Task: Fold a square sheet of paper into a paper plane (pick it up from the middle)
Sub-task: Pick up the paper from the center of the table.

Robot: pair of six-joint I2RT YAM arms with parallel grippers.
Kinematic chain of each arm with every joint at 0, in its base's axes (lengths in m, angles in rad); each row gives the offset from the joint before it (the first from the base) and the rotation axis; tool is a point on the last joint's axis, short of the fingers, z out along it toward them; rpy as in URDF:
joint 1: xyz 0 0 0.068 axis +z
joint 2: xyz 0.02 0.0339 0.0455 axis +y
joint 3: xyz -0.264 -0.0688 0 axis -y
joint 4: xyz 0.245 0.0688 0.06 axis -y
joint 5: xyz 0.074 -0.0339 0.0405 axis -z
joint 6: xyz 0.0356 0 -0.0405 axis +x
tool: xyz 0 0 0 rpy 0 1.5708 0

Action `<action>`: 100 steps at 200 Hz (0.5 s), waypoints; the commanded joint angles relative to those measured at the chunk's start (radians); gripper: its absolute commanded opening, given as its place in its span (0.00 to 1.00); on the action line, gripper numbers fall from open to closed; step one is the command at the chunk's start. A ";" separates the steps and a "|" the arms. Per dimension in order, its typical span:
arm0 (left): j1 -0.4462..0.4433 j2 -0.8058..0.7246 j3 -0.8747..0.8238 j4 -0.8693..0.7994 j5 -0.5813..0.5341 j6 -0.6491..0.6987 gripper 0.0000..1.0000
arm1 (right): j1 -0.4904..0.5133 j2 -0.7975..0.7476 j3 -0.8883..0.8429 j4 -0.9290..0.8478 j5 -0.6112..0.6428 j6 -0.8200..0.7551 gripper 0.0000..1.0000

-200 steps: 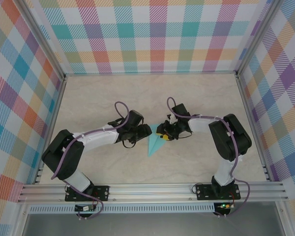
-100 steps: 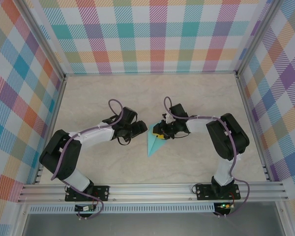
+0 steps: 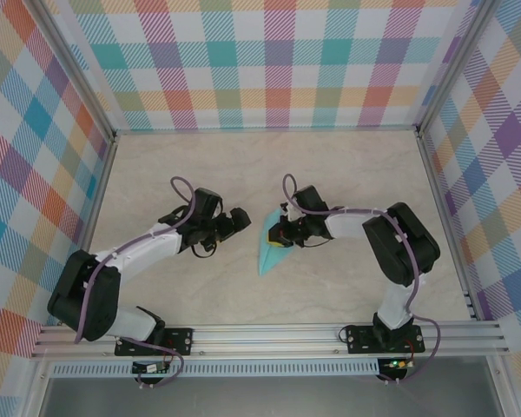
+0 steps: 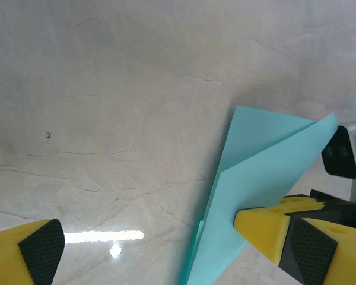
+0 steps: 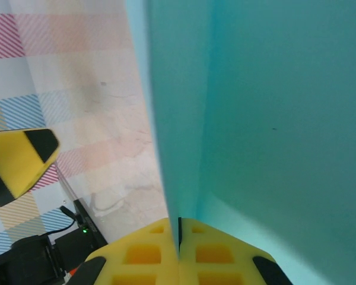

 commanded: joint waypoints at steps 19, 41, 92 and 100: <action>0.047 -0.105 -0.045 0.093 0.185 -0.005 1.00 | -0.060 -0.120 0.075 0.070 -0.137 -0.005 0.03; 0.052 -0.143 -0.078 0.241 0.290 -0.083 1.00 | -0.097 -0.122 0.129 0.108 -0.230 0.049 0.03; 0.045 -0.118 -0.128 0.557 0.417 -0.301 1.00 | -0.111 -0.108 0.211 0.230 -0.352 0.228 0.03; 0.044 -0.115 -0.128 0.583 0.427 -0.306 1.00 | -0.111 -0.106 0.212 0.256 -0.364 0.258 0.03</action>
